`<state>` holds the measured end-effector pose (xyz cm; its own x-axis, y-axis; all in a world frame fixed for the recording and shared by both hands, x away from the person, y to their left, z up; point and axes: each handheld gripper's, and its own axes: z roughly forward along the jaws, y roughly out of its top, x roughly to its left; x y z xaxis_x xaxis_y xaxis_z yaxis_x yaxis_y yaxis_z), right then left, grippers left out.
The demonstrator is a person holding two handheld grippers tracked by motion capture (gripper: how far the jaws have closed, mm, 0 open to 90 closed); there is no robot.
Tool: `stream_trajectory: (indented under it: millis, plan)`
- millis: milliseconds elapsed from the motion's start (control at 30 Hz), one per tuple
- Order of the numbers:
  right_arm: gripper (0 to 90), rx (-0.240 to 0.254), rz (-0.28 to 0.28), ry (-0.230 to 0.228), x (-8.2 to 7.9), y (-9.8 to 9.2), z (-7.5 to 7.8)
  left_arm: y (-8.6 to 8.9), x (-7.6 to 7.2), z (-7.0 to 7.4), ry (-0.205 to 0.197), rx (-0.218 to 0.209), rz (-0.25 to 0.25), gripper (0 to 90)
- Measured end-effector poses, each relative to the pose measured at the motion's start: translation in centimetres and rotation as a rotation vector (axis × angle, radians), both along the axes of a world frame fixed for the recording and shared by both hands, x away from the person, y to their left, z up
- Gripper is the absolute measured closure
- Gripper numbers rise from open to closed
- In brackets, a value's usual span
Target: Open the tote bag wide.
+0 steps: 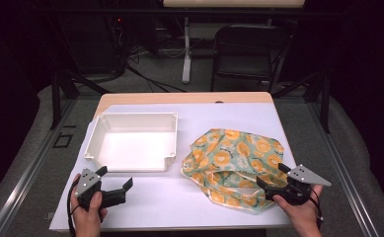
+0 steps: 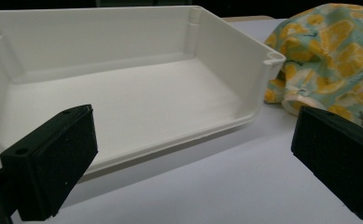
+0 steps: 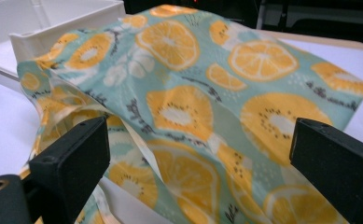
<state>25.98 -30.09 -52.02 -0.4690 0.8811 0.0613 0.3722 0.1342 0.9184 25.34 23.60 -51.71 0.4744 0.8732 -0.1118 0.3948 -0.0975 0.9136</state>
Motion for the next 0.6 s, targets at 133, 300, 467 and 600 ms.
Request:
stream_trajectory:
  millis: [133, 300, 467, 600]
  plan:
    - [5.7, 0.003, 0.012, -0.017, 0.1, 0.3, 0.7, -1.7, 0.2, 0.1, 0.0, 0.004, -0.05, 0.5]
    - [7.2, 0.018, 0.017, -0.014, 0.2, 0.1, 0.8, -3.4, 0.6, 0.3, 0.008, 0.011, -0.087, 0.5]
    - [8.9, 0.03, 0.035, -0.016, 0.4, 0.0, 1.3, -4.7, 1.0, 0.5, 0.007, 0.017, -0.117, 0.7]
    - [9.2, 0.032, 0.04, -0.013, 0.4, 0.4, 1.4, -5.7, 1.4, 0.6, 0.005, 0.003, -0.138, 0.8]
